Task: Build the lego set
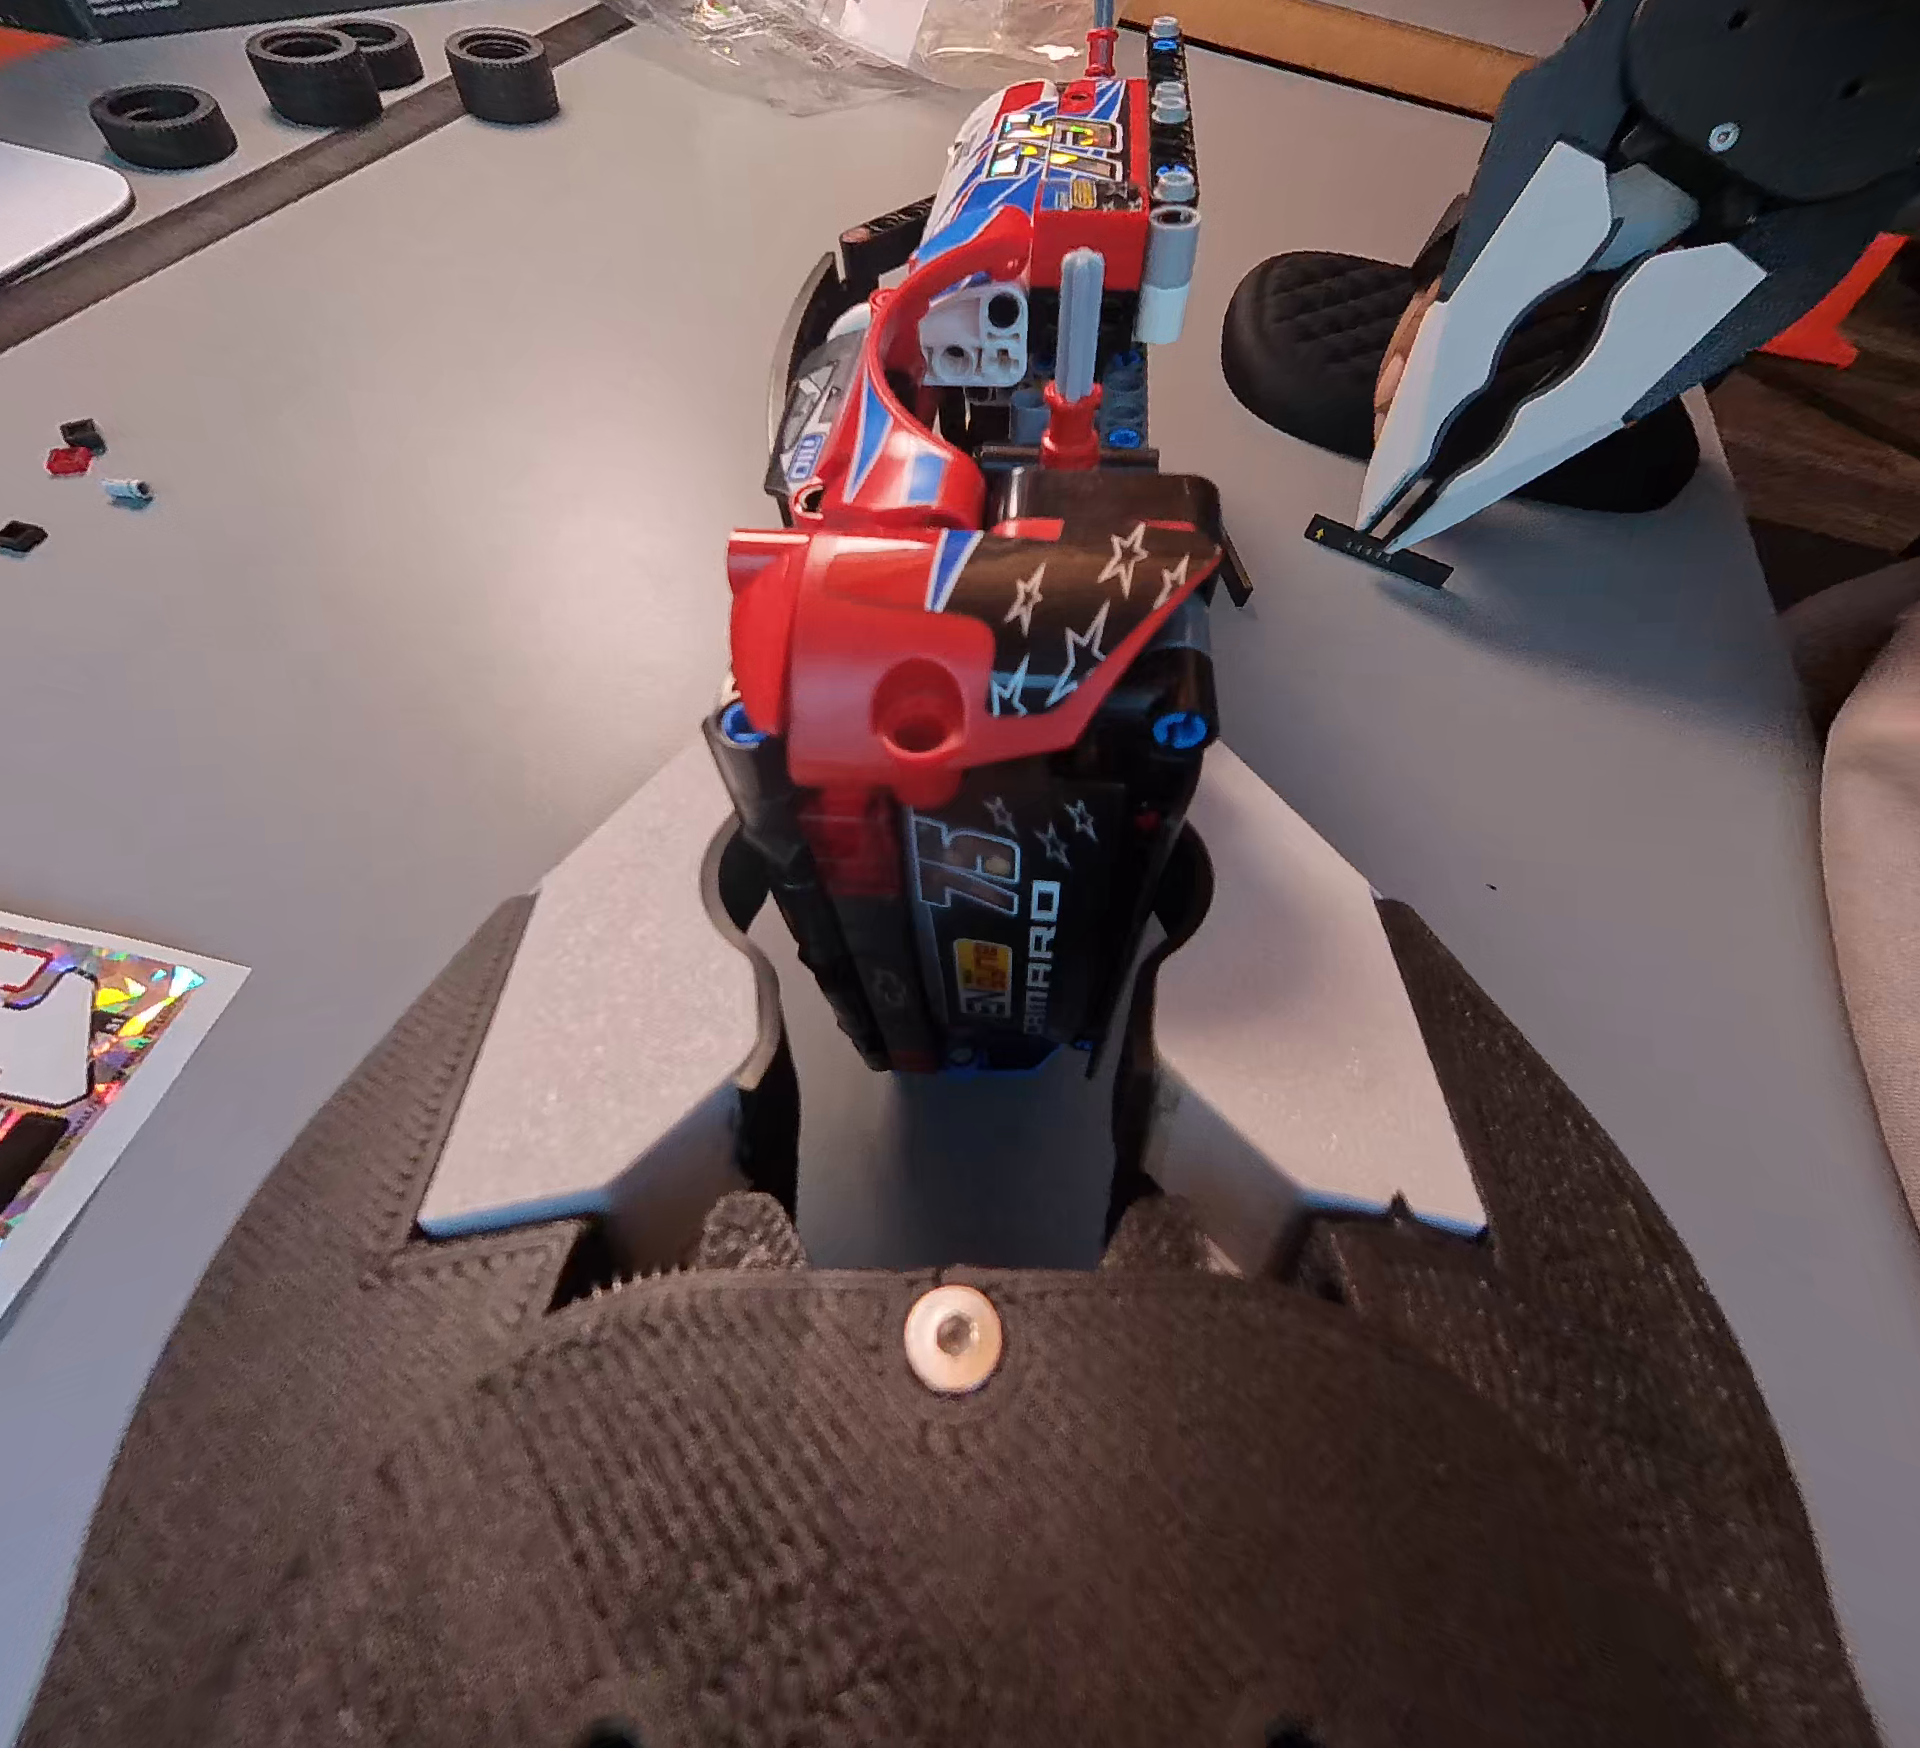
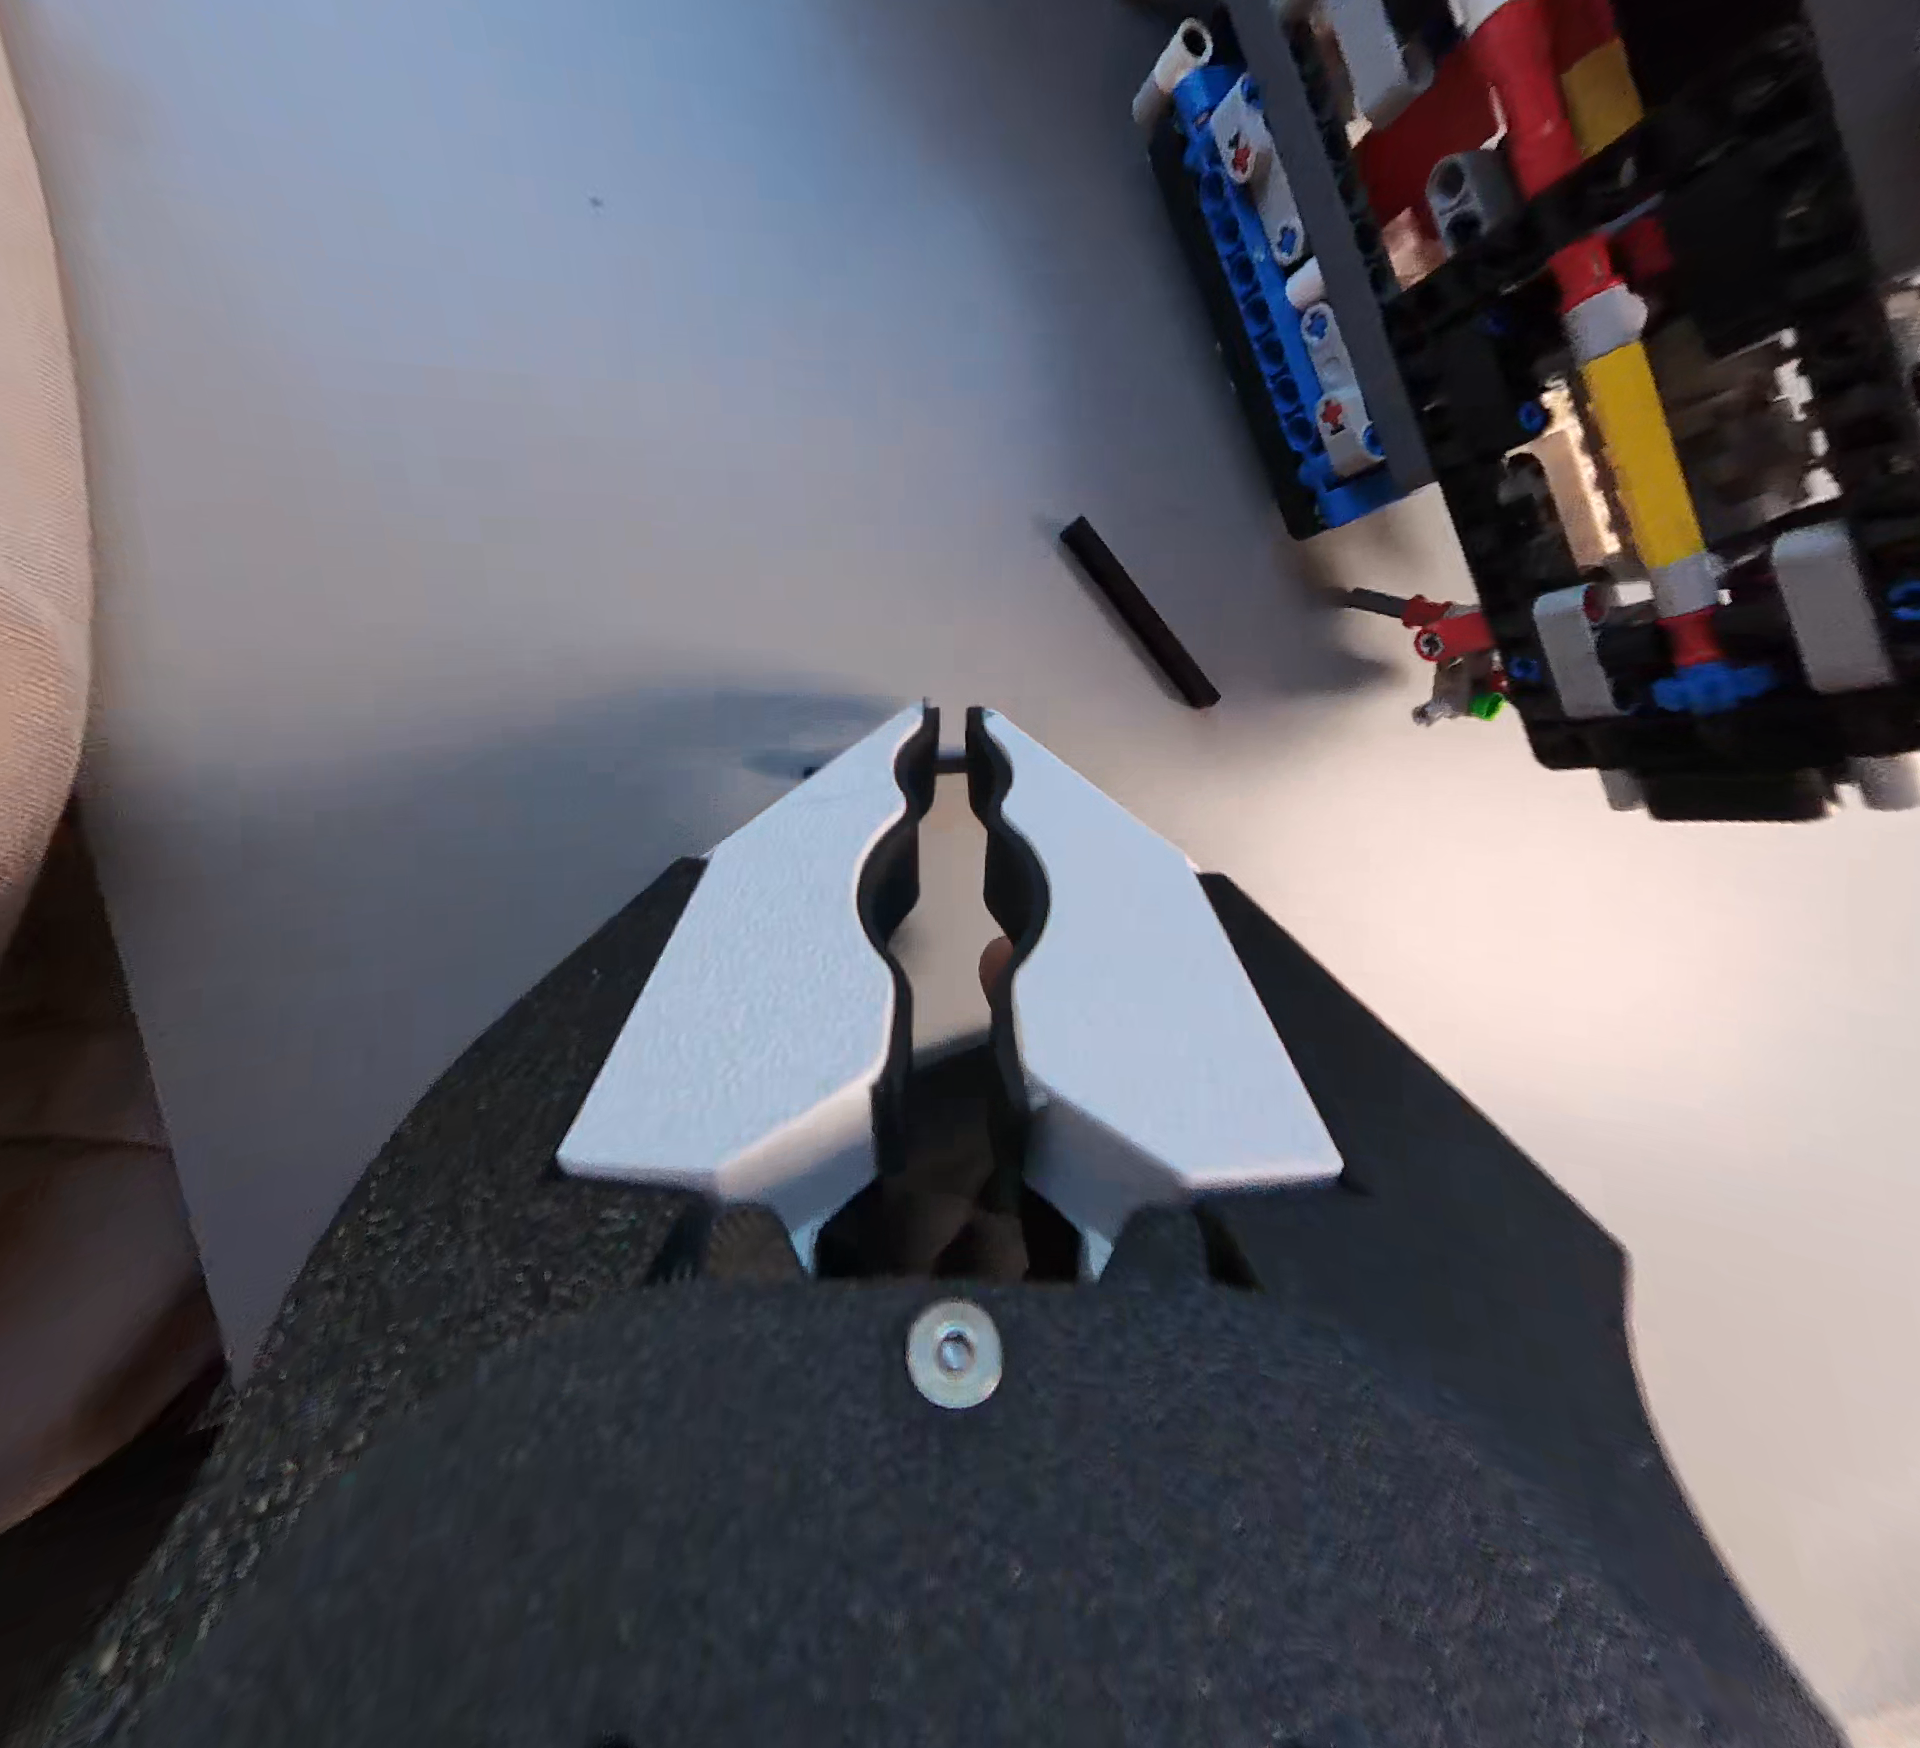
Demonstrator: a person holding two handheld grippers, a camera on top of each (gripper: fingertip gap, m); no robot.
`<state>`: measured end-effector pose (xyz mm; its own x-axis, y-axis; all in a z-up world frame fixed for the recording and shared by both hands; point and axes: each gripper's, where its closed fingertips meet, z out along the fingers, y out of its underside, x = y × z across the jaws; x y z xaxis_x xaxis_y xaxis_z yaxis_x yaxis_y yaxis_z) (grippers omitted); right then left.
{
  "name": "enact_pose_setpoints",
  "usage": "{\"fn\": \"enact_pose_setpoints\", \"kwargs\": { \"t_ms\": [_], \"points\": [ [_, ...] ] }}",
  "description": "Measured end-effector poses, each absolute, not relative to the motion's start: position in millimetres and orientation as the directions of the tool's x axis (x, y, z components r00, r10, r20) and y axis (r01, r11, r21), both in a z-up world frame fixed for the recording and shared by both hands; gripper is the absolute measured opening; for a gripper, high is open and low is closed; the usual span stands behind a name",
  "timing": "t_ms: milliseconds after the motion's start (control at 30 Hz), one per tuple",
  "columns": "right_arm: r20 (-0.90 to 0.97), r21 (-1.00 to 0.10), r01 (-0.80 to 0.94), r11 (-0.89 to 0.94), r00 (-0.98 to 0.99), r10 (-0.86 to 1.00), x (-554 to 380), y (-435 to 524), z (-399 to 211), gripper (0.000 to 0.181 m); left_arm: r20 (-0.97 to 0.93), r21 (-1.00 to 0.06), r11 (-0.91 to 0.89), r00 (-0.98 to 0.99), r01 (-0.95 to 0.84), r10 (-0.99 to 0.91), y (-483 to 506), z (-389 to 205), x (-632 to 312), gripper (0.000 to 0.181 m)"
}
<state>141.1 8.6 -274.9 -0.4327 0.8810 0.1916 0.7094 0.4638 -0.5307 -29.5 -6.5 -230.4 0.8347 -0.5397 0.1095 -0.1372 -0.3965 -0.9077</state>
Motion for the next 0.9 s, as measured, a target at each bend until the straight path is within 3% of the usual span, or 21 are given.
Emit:
{"fn": "enact_pose_setpoints", "kwargs": {
  "t_ms": [33,300,467,900],
  "points": [
    [0.192,-0.526,0.714,0.462,-0.429,0.883,142.6,9.2,-276.1,0.003,0.106,-0.908,-0.395,0.835,-0.140,-0.540,-6.6,-230.5,-29.4,0.073],
    [0.206,-0.486,0.743,0.460,-0.415,0.886,156.0,16.7,-280.7,0.002,0.107,-0.908,-0.395,0.834,-0.140,-0.542,-6.6,-230.4,-29.3,0.073],
    [0.200,-0.548,0.712,0.438,-0.396,0.896,143.5,12.8,-269.8,0.001,0.113,-0.908,-0.398,0.834,-0.134,-0.540,-6.2,-230.5,-29.6,0.073],
    [0.215,-0.470,0.747,0.470,-0.419,0.882,155.5,19.1,-281.0,0.000,0.118,-0.908,-0.399,0.832,-0.131,-0.542,-6.5,-230.5,-29.6,0.073]
  ]
}}
